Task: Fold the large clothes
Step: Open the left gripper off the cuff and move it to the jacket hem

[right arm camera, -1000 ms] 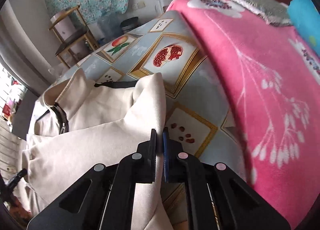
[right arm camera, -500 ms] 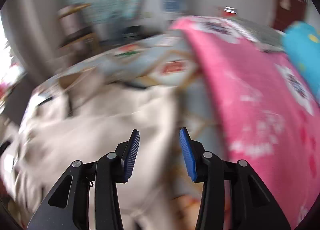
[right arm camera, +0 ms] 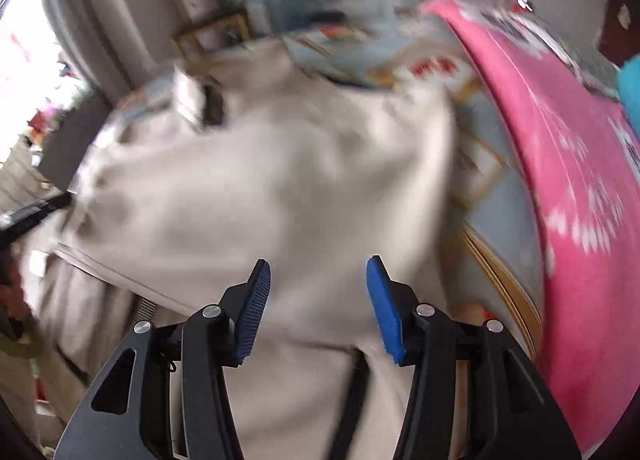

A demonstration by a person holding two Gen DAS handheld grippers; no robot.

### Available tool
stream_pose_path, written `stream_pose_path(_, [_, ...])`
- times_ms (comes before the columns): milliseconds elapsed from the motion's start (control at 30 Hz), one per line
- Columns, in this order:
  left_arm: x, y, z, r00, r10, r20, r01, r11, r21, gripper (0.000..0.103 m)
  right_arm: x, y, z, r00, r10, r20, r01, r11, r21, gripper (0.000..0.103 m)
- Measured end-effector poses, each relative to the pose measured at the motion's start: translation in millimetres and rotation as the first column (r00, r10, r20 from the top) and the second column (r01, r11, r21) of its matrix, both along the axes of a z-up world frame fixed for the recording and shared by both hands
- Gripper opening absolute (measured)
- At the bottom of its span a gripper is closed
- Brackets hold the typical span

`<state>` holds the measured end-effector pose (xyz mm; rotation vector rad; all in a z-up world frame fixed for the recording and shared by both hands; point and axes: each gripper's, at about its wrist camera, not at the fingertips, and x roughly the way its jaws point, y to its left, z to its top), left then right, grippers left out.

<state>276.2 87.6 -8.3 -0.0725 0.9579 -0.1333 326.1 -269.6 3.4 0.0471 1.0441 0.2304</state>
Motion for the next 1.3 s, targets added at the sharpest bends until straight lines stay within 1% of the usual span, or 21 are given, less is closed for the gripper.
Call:
stream_pose_path(67, [4.4,-19.3,0.5,0.999,-0.05,-0.007,0.05,0.999,0.004,0.014,5.3,14.5,4.2,0.999,0.029,0.02,-0.03,0.999,0.019,0.049])
stream_pose_path(133, [8.3,-39.6,-8.3,0.995,-0.09,-0.045,0.092,0.996,0.023,0.024,12.0,34.9,-0.2,0.997,0.07,0.031,-0.07,0.997,0.017,0.049])
stream_pose_path(233, [13.9,-53.5,-35.7,0.989,-0.089,-0.115,0.098,0.992,0.075,0.028,20.2,54.5,-24.1,0.996,0.088,-0.016,-0.088,0.996,-0.002,0.049])
stream_pose_path(267, [10.6,-53.1,-37.0,0.993,-0.087,-0.081,0.094,0.993,0.077,0.029,22.1,58.6,-35.4,0.996,0.085,-0.036,-0.086,0.996,-0.026,0.049])
stream_pose_path(300, [9.0,-53.1,-38.0,0.992,-0.089,-0.091,0.096,0.992,0.081,0.029,18.6,62.4,-33.7,0.996,0.092,0.002,-0.092,0.995,-0.045,0.049])
stream_pose_path(333, [7.1,-52.5,-36.2,0.991,-0.087,-0.099,0.096,0.992,0.086,0.029,15.9,66.5,-33.2,0.995,0.103,-0.003,-0.103,0.991,-0.081,0.049])
stream_pose_path(400, [-0.6,-50.6,-27.0,0.992,-0.086,-0.089,0.092,0.993,0.069,0.03,9.3,66.3,-24.6,0.996,0.088,-0.012,-0.088,0.992,-0.091,0.049])
stream_pose_path(467, [-16.3,-49.8,-14.2,0.992,-0.11,-0.055,0.113,0.992,0.058,0.037,-5.6,59.3,-11.7,0.997,0.076,0.006,-0.076,0.995,-0.071,0.05])
stream_pose_path(533, [-31.4,-53.7,-10.5,0.989,-0.138,-0.047,0.141,0.988,0.062,0.046,-23.4,48.4,-5.4,0.999,0.036,0.033,-0.033,0.995,-0.095,0.06])
stream_pose_path(600, [-37.6,-57.7,-18.9,0.985,-0.151,-0.082,0.157,0.985,0.076,0.049,-31.2,36.0,-9.2,0.999,-0.014,0.034,0.017,0.994,-0.106,0.065])
stream_pose_path(633, [-37.7,-59.7,-28.8,0.983,-0.147,-0.109,0.158,0.983,0.095,0.05,-30.4,28.7,-19.1,0.999,-0.043,0.007,0.044,0.993,-0.105,0.065])
stream_pose_path(667, [-37.7,-61.6,-35.8,0.982,-0.15,-0.112,0.162,0.981,0.107,0.05,-26.8,22.9,-29.6,0.998,-0.06,-0.029,0.058,0.994,-0.091,0.066])
stream_pose_path(700, [-42.3,-63.3,-35.1,0.984,-0.152,-0.09,0.162,0.979,0.122,0.05,-27.2,18.8,-34.8,0.997,-0.069,-0.025,0.067,0.996,-0.063,0.066])
stream_pose_path(767, [-47.2,-64.8,-30.0,0.986,-0.138,-0.092,0.15,0.979,0.137,0.05,-31.0,22.0,-30.6,0.996,-0.079,-0.044,0.075,0.993,-0.087,0.066])
stream_pose_path(867, [-68.5,-60.5,-10.9,0.988,-0.144,-0.049,0.148,0.984,0.097,0.05,-52.5,26.3,-10.9,0.997,-0.08,-0.023,0.079,0.996,-0.048,0.066])
stream_pose_path(900, [-75.9,-60.0,-7.0,0.989,-0.145,-0.041,0.149,0.984,0.098,0.051,-59.0,27.4,-6.6,0.997,-0.08,-0.015,0.079,0.996,-0.041,0.068])
stream_pose_path(933, [-85.7,-59.5,-3.3,0.988,-0.15,-0.035,0.153,0.983,0.1,0.053,-70.9,29.6,-1.0,0.997,-0.078,-0.006,0.077,0.997,-0.031,0.072])
stream_pose_path(1000, [-105.3,-61.1,-1.1,0.985,-0.166,-0.04,0.17,0.979,0.111,0.057,-93.8,32.8,4.1,0.998,-0.07,-0.005,0.07,0.997,-0.016,0.074])
stream_pose_path(1100, [-133.7,-63.7,-3.6,0.984,-0.171,-0.057,0.177,0.975,0.134,0.06,-132.1,39.3,0.0,0.998,-0.062,-0.034,0.062,0.998,-0.008,0.076])
stream_pose_path(1233, [-163.7,-63.6,-12.2,0.988,-0.136,-0.07,0.145,0.977,0.154,0.062,-161.2,44.2,-5.8,0.996,-0.072,-0.051,0.07,0.996,-0.047,0.076])
stream_pose_path(1300, [-175.9,-62.7,-15.8,0.99,-0.122,-0.072,0.132,0.981,0.144,0.062,-171.6,45.0,-6.5,0.996,-0.076,-0.048,0.074,0.996,-0.047,0.076])
